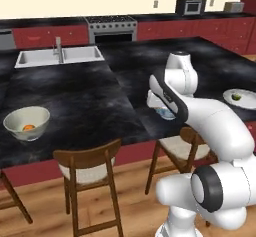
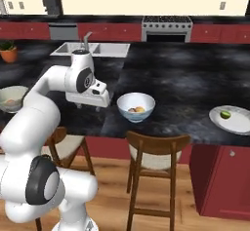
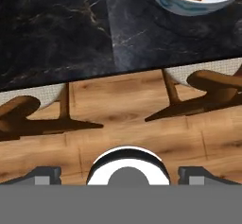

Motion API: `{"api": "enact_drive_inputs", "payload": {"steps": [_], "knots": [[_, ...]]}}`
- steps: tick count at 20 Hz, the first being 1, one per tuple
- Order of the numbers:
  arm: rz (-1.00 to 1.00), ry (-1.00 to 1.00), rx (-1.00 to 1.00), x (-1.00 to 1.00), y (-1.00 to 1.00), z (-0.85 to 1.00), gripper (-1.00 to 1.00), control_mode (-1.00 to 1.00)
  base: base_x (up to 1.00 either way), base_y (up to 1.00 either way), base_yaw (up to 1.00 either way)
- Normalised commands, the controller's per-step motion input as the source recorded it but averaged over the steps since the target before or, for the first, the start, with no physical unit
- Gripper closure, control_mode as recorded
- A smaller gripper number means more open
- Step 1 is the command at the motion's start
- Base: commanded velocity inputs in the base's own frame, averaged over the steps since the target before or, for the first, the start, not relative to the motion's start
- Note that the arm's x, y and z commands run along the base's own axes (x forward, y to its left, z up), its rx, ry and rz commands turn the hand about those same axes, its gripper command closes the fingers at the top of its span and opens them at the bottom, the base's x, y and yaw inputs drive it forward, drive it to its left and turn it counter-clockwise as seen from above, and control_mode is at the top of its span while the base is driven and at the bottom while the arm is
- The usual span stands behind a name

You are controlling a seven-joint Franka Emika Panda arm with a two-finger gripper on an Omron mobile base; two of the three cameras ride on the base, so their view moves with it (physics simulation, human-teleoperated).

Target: Take the fruits from the plate on the dining counter and place two fruits in each bowl.

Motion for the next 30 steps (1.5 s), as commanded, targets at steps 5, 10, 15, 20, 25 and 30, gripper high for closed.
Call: {"api": "enact_drive_inputs", "payload": {"steps": [5, 10, 15, 20, 25, 30], "knots": [[0.00, 0.00, 0.00, 0.00, 0.00, 0.00, -1.00, 1.00, 0.04, -1.00, -0.01], [0.00, 0.00, 0.00, 0.00, 0.00, 0.00, -1.00, 1.00, 0.14, -1.00, 0.04], [0.00, 0.00, 0.00, 0.00, 0.00, 0.00, -1.00, 1.00, 0.21, -1.00, 0.07], [0.00, 0.00, 0.00, 0.00, 0.00, 0.00, -1.00, 1.00, 0.40, -0.93, 0.10], [0.00, 0.00, 0.00, 0.00, 0.00, 0.00, -1.00, 1.00, 0.61, -0.52, 0.02], [0.00, 0.00, 0.00, 0.00, 0.00, 0.00, -1.00, 1.00, 0.42, 0.00, -0.02]]}}
